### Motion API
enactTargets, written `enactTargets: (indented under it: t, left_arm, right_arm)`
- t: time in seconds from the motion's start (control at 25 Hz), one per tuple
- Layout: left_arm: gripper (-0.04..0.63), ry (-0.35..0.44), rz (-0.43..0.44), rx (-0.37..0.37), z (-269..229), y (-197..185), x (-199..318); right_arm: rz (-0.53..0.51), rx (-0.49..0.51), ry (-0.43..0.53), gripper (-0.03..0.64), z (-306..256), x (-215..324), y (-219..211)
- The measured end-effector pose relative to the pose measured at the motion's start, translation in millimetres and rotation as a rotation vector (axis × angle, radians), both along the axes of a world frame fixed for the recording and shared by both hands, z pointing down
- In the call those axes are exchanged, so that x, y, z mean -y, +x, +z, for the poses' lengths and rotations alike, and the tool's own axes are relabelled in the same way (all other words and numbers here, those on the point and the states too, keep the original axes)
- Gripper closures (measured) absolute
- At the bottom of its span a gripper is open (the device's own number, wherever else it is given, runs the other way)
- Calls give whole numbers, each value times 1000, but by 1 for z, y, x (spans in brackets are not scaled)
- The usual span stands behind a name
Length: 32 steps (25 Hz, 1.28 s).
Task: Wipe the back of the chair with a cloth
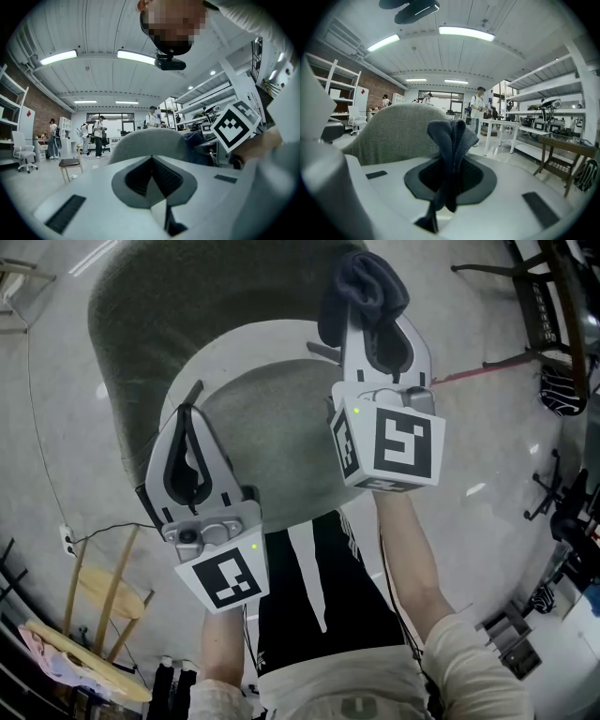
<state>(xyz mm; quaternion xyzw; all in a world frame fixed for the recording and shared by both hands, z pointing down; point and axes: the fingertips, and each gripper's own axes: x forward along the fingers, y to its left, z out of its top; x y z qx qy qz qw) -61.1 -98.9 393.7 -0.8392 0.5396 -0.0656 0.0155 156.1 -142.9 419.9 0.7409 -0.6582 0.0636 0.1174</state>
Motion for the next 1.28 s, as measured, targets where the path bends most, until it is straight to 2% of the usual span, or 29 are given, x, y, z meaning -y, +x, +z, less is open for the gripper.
enactTargets:
  t: [0.32, 0.48, 0.64, 0.88, 1.28]
  left_arm:
    - [580, -4, -88, -9, 1, -26, -6]
    - [580, 3, -163, -17, 1, -43, -15]
    - [580, 5, -215, -19, 7, -65, -23]
    - [580, -25, -339, -38, 25, -95, -45]
    - [580, -30, -427, -40, 35, -124, -65]
  right_arm:
    - [-177, 2, 49, 557, -14, 3, -51]
    - [-334, 21, 51, 557, -16, 4, -102]
    - [-481, 90, 53, 557, -10, -1, -162]
    - [-701, 83, 8, 557, 14, -18, -230]
    - [-964, 86, -104, 557, 51, -64, -303]
